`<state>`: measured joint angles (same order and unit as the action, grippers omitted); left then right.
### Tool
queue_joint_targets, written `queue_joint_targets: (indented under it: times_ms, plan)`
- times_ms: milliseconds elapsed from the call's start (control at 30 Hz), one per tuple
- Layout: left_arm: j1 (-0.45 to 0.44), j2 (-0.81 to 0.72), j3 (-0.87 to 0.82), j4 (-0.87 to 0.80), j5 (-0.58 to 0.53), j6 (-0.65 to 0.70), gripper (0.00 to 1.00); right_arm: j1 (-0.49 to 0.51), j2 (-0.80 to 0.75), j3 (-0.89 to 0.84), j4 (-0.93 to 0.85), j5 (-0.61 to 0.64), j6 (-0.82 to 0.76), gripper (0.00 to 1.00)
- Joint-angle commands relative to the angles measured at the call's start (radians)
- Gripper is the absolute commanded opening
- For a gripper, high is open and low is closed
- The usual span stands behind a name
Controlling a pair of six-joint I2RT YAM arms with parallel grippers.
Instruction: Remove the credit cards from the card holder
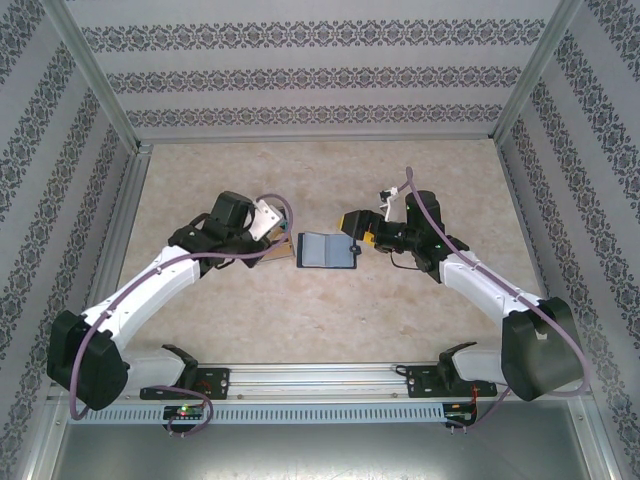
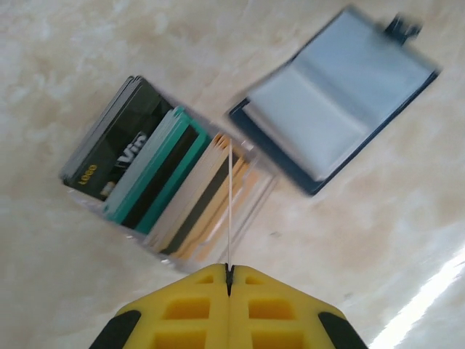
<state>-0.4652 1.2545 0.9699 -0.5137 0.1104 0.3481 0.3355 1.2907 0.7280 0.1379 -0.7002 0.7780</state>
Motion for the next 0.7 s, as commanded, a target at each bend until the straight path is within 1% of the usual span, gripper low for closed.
queue_joint_targets:
  times_ms: [0, 167, 233, 467, 667]
  plan:
    - [-0.010, -0.006, -0.011, 0.021, -0.100, 0.298, 0.00, -0.009, -0.007, -0.006, 0.004, 0.011, -0.022, 0.98]
    - [-0.021, 0.047, -0.004, 0.063, -0.141, 0.446, 0.00, -0.009, 0.013, 0.004, -0.004, 0.007, -0.021, 0.98]
    - [-0.023, 0.057, -0.004, 0.077, -0.134, 0.470, 0.00, -0.010, 0.022, 0.007, -0.002, 0.005, -0.018, 0.98]
    - [-0.047, 0.133, 0.024, 0.072, -0.111, 0.497, 0.00, -0.016, 0.046, 0.016, 0.000, 0.005, -0.016, 0.98]
    - [-0.059, 0.192, 0.033, 0.091, -0.119, 0.495, 0.00, -0.018, 0.065, 0.024, 0.006, 0.004, -0.013, 0.98]
